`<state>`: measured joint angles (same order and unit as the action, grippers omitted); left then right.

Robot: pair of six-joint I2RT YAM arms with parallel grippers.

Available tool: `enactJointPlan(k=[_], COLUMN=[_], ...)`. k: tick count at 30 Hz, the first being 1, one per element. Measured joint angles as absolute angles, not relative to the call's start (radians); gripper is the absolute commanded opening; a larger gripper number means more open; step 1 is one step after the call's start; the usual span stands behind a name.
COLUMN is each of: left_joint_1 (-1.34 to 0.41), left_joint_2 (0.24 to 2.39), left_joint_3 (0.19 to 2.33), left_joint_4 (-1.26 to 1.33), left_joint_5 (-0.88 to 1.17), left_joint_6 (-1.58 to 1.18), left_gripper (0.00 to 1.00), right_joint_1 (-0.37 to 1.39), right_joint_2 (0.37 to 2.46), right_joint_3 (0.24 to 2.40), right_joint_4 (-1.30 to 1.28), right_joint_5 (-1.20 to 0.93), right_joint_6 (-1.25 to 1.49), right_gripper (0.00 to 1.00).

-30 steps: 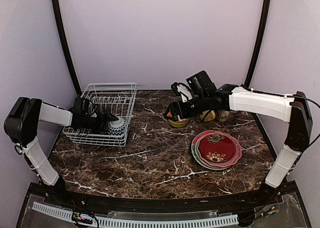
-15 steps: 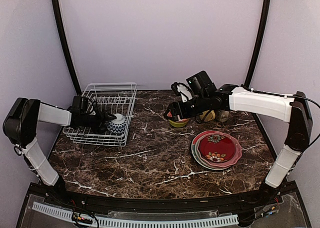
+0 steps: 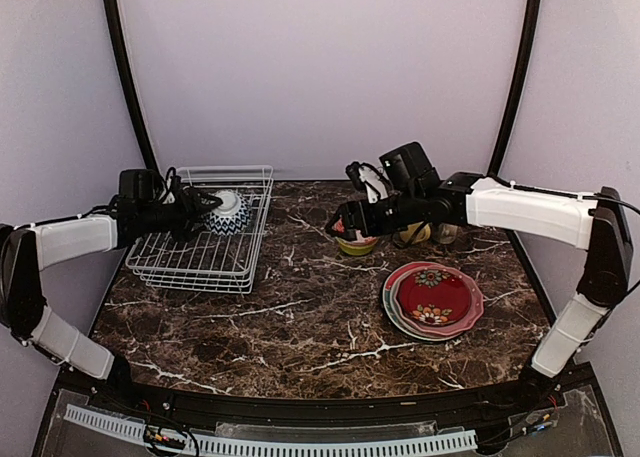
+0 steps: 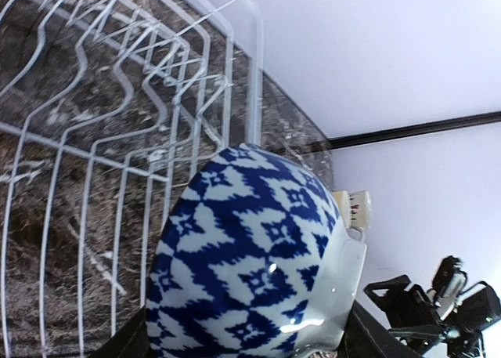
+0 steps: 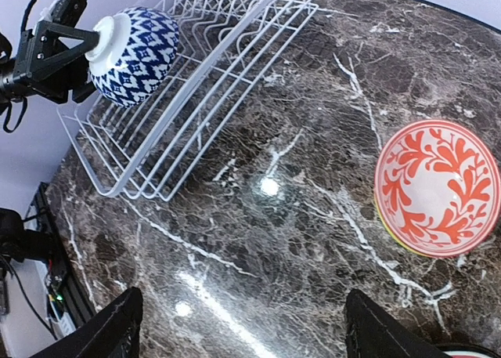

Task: Unload the mixed dishes from the dish rack
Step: Grab the bowl from the dish rack, then pass from the left arm to the right

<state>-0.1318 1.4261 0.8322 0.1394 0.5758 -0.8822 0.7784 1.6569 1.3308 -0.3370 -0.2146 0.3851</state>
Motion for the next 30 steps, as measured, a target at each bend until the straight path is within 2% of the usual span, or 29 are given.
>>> enactJointPlan(k=[5,10,14,17,19,30], left_joint_1=[-0.160,-0.310,-0.451,-0.533,-0.559,-0.608], left_joint_2=[1.333,1.350,1.431,1.496,1.527,1.672], left_joint_3=[0.838,0.847,0.879,0.908,0.921,0.934], left_joint_4=[0.287,0.510,0.694,0.799,0.844,1.176], left_joint_5=[0.641,0.693,0.715,0.731,0.736,0.749], left_joint_6=[-0.929,-1.032,-1.113,-1.150,-1.171,-1.370], left_gripper=[0.37,0.36,0.36,0.36,0.35,0.31], right_joint_1=[0.778,0.779,0.780,0.780,0.780,0.776], right_joint_2=[1.619,1.580,1.580,1.579,1.578,1.585], right_joint_3=[1.279,1.171,1.114,1.054,1.025,0.944], right_joint_4=[-0.191,0.086,0.315,0.495,0.578,1.007], right_joint_5=[-0.312,-0.478,-0.577,-0.615,-0.625,-0.658], right_joint_6=[0.435,0.531,0.629,0.710,0.749,0.954], right_gripper=[0.95,0.97,0.96,0.90,0.81,0.13])
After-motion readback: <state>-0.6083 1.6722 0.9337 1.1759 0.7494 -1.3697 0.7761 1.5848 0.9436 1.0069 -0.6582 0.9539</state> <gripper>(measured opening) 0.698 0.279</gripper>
